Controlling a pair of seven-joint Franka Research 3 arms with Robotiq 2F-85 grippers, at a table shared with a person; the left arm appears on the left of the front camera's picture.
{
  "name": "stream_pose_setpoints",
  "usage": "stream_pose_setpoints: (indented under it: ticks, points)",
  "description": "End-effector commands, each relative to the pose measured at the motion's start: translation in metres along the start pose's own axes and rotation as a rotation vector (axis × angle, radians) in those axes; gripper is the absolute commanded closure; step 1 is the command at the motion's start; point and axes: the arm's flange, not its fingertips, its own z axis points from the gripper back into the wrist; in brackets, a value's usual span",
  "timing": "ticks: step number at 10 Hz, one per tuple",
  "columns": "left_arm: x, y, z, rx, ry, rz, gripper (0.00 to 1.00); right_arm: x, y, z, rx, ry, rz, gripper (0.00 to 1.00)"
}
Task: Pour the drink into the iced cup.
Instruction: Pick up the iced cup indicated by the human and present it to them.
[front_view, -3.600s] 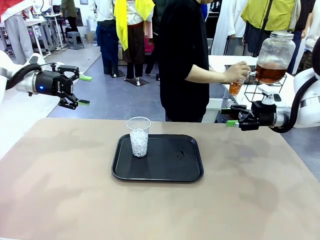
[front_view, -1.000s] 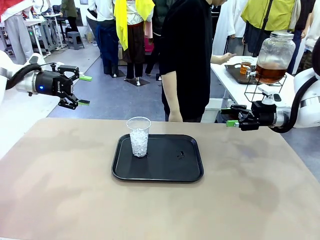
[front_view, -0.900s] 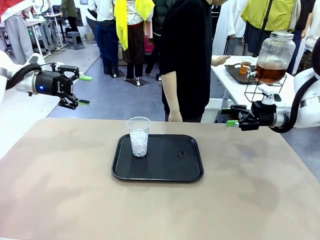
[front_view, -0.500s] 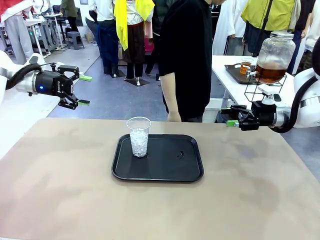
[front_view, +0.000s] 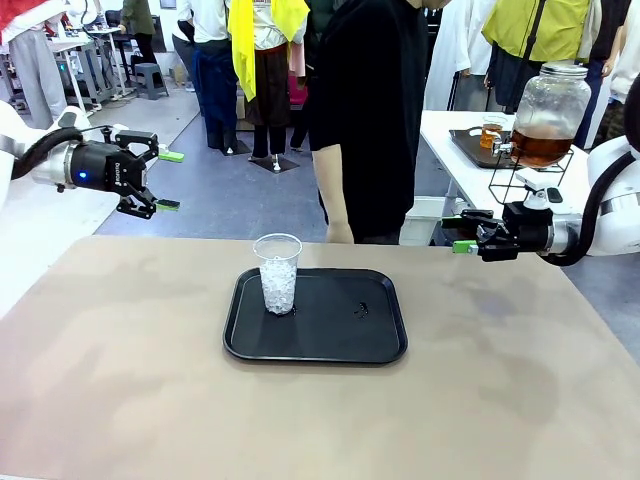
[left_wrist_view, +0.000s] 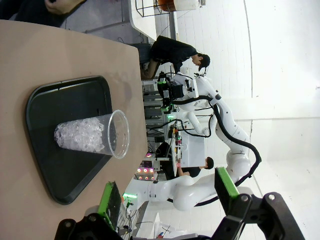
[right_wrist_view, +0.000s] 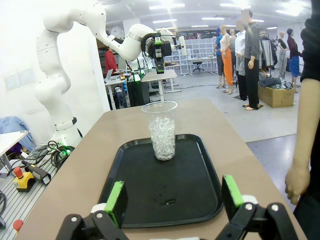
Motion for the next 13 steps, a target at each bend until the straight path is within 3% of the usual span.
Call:
stream_pose_setpoints:
  ticks: [1,13]
  points:
    - [-0.0003,-0.0017,0.0003,-0.006,-0.004,-0.008,0.00,0.0021,0.0026,-0.0011,-0.002,-0.019,-0.001,0.00]
    - [-0.0003,-0.0017,0.0003,-0.006,-0.004,-0.008,0.00,0.0021,0.0026,-0.0011,-0.002,-0.019,-0.001,0.00]
